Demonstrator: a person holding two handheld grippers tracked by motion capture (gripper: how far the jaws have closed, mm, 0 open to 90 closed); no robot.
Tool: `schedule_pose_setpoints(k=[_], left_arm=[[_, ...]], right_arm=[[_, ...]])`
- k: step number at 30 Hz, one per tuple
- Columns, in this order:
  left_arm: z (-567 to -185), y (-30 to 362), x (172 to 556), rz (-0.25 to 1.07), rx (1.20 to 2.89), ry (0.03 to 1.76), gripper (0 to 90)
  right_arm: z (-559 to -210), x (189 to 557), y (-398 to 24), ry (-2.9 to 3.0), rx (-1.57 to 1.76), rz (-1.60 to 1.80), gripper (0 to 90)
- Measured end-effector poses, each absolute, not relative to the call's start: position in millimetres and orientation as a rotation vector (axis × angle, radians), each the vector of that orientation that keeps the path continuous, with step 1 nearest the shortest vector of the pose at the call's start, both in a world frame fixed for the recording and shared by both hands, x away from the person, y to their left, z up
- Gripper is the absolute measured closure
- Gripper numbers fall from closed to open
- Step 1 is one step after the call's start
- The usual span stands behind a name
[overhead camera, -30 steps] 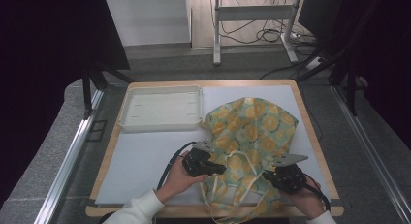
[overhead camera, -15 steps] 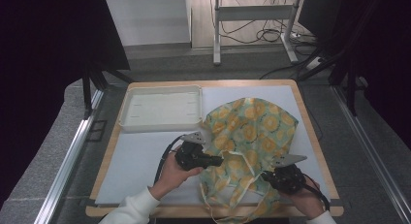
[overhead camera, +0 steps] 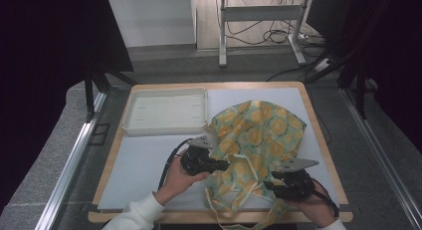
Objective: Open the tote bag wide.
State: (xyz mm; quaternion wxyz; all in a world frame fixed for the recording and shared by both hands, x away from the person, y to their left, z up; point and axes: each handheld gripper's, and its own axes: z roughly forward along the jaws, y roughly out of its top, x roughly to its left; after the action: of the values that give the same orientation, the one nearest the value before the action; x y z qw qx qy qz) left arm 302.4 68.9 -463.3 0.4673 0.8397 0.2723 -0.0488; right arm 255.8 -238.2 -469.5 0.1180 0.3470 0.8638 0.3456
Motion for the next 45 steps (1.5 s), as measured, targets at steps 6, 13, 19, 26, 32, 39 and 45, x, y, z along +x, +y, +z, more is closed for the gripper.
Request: schedule_pose_setpoints(k=[6,13,19,26,32,39,45], left_arm=[[-461,68,300,-0.117,2.059,0.656,90.0],[-461,68,298,-0.122,2.057,0.651,90.0],[-459,71,300,-0.109,2.050,0.660,90.0],[-451,73,305,-0.070,2.037,0.662,90.0],[-436,72,311,-0.035,2.013,0.656,90.0],[-426,72,319,0.001,2.004,0.666,90.0],[-422,70,323,0.038,2.038,0.670,90.0]], right_arm=[[-474,266,-216,2.503,1.134,1.022,36.6],[-488,278,-200,2.494,1.214,0.929,55.0],[-482,278,-206,2.551,1.158,0.949,83.6],[-459,278,-214,2.537,1.069,1.037,87.0],[-436,285,-225,2.487,1.028,1.111,87.5],[-416,294,-232,2.488,0.980,1.110,87.8],[-409,302,-235,2.490,0.964,1.087,88.0]])
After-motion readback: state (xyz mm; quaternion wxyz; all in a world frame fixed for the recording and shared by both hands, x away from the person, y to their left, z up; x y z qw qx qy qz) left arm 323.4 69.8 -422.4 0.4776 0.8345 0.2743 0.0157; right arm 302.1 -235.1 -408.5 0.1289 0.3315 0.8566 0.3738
